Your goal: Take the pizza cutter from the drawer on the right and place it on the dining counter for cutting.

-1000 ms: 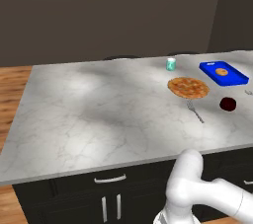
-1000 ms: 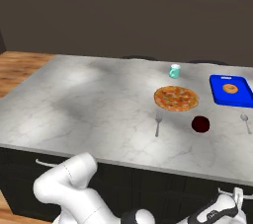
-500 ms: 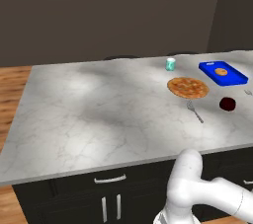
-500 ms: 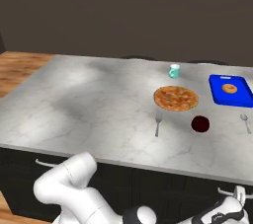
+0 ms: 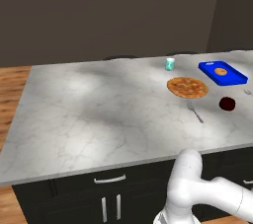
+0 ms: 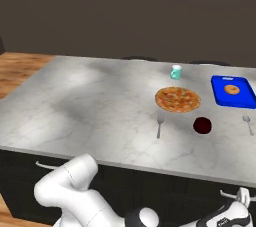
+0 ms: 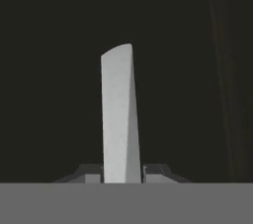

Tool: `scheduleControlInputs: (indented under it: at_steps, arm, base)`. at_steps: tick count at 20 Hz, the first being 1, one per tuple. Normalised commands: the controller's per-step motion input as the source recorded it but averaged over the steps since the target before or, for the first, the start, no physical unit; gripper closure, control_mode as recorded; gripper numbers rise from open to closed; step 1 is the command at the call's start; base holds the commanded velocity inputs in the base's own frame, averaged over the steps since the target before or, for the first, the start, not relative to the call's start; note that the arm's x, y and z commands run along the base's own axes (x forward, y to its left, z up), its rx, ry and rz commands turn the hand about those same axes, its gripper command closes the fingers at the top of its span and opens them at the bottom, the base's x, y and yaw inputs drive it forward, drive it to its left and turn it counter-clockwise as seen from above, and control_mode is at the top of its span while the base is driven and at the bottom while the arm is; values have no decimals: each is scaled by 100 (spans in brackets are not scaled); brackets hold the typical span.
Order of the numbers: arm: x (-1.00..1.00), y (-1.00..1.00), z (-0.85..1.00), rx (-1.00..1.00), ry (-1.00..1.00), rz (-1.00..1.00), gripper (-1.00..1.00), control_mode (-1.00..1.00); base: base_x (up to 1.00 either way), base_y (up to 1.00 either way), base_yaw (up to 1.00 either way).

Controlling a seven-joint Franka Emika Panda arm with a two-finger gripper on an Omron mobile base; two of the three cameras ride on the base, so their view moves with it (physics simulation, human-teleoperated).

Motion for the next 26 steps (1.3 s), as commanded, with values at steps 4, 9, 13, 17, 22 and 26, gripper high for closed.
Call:
scheduleControlInputs:
  at_steps: [4, 9, 13, 17, 22, 26]
  arm:
    - [-66, -2, -36, 0, -10, 2, 100, -100]
    - [-93, -13, -25, 0, -7, 2, 100, -100]
    - [-97, -23, -18, 0, -5, 1, 100, -100]
    - [-95, -25, -19, 0, -3, 1, 100, -100]
    - [-92, -23, -22, 0, -2, 2, 100, -100]
    - [-92, -25, -25, 1, -2, 2, 100, -100]
  base:
    - [0, 0, 0]
    - [0, 0, 0]
    - [0, 0, 0]
    - [0, 0, 0]
    - [0, 0, 0]
    - [0, 0, 0]
